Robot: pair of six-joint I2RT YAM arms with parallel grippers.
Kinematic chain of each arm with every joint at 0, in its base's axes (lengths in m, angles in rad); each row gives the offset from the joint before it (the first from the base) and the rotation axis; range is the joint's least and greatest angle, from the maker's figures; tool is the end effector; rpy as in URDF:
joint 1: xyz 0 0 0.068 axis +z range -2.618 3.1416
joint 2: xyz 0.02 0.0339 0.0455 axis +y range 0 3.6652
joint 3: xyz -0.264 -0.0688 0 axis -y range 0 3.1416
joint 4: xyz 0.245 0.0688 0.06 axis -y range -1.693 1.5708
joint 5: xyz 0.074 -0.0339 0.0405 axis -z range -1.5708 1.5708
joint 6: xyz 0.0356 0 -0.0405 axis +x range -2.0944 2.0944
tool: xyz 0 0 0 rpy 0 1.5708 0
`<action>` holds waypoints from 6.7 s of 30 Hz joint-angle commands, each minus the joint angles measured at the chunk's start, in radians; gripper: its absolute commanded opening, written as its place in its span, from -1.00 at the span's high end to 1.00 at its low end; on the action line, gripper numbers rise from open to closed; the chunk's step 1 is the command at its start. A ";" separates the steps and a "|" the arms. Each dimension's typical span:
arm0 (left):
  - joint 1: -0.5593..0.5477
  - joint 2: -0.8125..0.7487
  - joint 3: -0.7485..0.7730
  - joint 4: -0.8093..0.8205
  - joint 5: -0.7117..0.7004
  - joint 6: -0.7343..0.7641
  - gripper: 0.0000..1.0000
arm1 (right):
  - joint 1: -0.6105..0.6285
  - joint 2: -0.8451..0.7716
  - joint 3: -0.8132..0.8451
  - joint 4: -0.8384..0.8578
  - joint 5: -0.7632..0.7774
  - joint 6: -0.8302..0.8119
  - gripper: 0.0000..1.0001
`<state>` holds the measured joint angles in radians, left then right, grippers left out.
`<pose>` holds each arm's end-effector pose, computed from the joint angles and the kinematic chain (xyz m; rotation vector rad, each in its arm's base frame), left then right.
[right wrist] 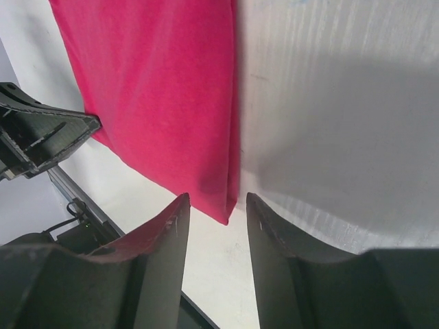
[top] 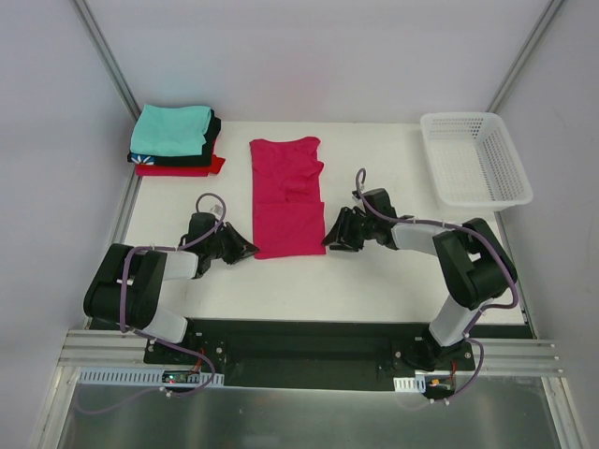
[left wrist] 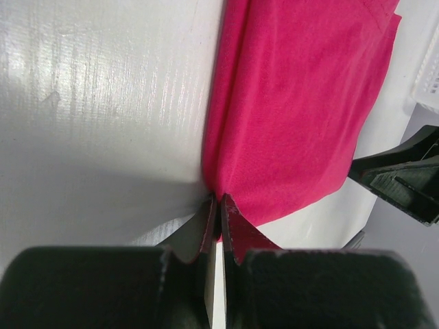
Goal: Fold and stack the t-shirts
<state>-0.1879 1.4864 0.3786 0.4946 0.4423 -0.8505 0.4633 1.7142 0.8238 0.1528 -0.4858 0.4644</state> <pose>0.2405 -0.0612 0.1231 -0.4956 2.2680 -1.0440 0.2937 0.1653 0.1512 -0.2633 2.4133 1.0125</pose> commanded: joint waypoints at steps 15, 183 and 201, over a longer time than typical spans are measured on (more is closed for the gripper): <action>0.002 0.071 -0.027 -0.051 -0.011 0.005 1.00 | 0.075 0.097 -0.022 0.180 -0.004 0.111 0.49; -0.055 0.328 0.897 -0.561 -0.188 0.274 0.35 | -0.069 0.346 0.876 -0.598 0.013 -0.440 -0.93; -0.005 0.342 0.770 -0.530 -0.174 0.298 -0.35 | -0.072 0.335 0.761 -0.519 -0.010 -0.392 -0.93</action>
<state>-0.2073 1.8549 1.1427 -0.0555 0.2630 -0.5823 0.3923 2.0686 1.5177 -0.3687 -0.4866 0.0734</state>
